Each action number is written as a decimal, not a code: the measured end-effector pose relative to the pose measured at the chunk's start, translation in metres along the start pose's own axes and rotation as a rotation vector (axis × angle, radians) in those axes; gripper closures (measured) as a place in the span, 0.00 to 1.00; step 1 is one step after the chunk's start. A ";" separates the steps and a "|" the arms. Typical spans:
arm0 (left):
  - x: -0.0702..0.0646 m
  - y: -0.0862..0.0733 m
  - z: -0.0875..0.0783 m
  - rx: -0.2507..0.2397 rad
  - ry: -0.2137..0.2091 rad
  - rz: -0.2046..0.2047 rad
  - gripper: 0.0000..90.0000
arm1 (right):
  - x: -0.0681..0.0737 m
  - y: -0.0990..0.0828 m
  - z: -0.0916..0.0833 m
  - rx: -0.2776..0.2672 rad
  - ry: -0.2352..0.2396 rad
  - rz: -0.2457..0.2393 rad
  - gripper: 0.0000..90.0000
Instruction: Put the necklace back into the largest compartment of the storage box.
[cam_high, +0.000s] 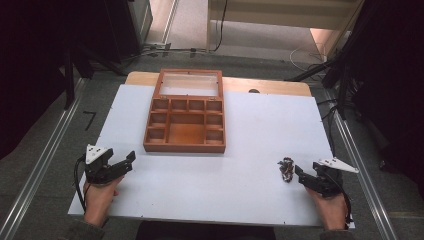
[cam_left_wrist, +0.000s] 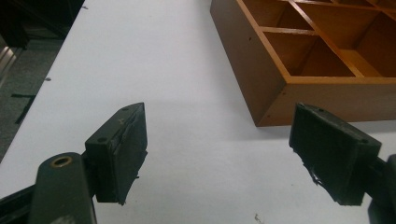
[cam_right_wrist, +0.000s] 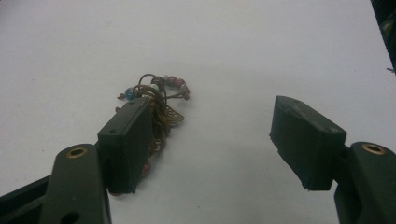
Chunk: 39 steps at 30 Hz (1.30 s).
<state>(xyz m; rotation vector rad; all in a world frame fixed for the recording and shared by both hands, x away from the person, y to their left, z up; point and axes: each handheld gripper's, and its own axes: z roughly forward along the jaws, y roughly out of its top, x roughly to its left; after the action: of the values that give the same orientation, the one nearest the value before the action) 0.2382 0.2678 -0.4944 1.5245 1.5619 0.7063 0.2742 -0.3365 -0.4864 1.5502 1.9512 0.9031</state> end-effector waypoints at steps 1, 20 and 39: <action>0.000 0.000 0.000 0.000 0.000 0.000 0.22 | 0.001 0.000 0.000 0.001 -0.001 -0.002 0.31; 0.000 0.000 0.001 0.004 -0.003 0.001 0.22 | 0.013 0.004 0.011 0.011 0.038 -0.025 0.39; 0.000 0.000 0.001 0.005 -0.001 0.000 0.22 | 0.023 0.005 0.025 0.064 0.097 -0.024 0.70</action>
<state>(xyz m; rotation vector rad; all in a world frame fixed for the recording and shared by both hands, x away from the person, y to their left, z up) 0.2389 0.2678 -0.4946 1.5278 1.5636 0.7018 0.2903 -0.3088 -0.4988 1.5413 2.0802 0.9304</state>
